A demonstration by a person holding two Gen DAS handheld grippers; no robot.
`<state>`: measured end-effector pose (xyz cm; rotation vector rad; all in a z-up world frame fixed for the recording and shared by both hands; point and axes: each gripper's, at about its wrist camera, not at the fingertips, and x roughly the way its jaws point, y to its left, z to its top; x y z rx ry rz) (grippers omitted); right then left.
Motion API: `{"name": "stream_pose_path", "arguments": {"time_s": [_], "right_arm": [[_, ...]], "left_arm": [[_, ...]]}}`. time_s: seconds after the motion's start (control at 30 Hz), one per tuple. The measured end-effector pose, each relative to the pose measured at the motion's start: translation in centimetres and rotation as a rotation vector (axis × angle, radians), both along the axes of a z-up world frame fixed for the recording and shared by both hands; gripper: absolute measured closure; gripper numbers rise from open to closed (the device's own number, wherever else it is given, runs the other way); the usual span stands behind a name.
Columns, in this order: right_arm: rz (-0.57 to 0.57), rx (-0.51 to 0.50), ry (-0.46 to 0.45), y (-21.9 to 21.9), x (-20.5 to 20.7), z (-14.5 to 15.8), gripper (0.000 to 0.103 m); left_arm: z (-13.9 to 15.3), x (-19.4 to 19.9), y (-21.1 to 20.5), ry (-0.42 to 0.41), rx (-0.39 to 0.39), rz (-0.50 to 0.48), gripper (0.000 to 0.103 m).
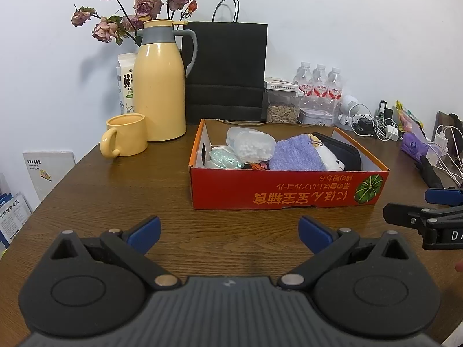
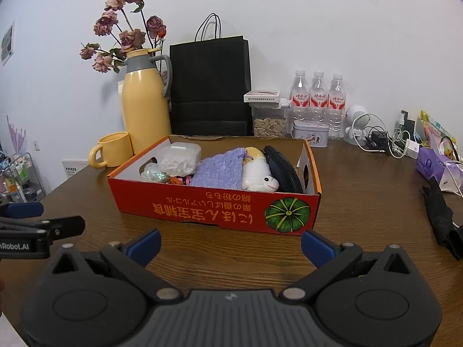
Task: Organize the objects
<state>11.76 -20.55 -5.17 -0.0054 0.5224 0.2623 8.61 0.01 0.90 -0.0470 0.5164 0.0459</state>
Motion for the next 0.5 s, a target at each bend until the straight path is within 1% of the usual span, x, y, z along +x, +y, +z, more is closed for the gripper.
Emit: {"name": "stream_pose_path", "arguments": {"time_s": [0.5], "right_arm": [[-0.001, -0.002, 0.002, 0.07, 0.03, -0.17, 0.0]], "left_arm": [[-0.11, -0.13, -0.18, -0.006, 0.004, 0.014, 0.0]]}}
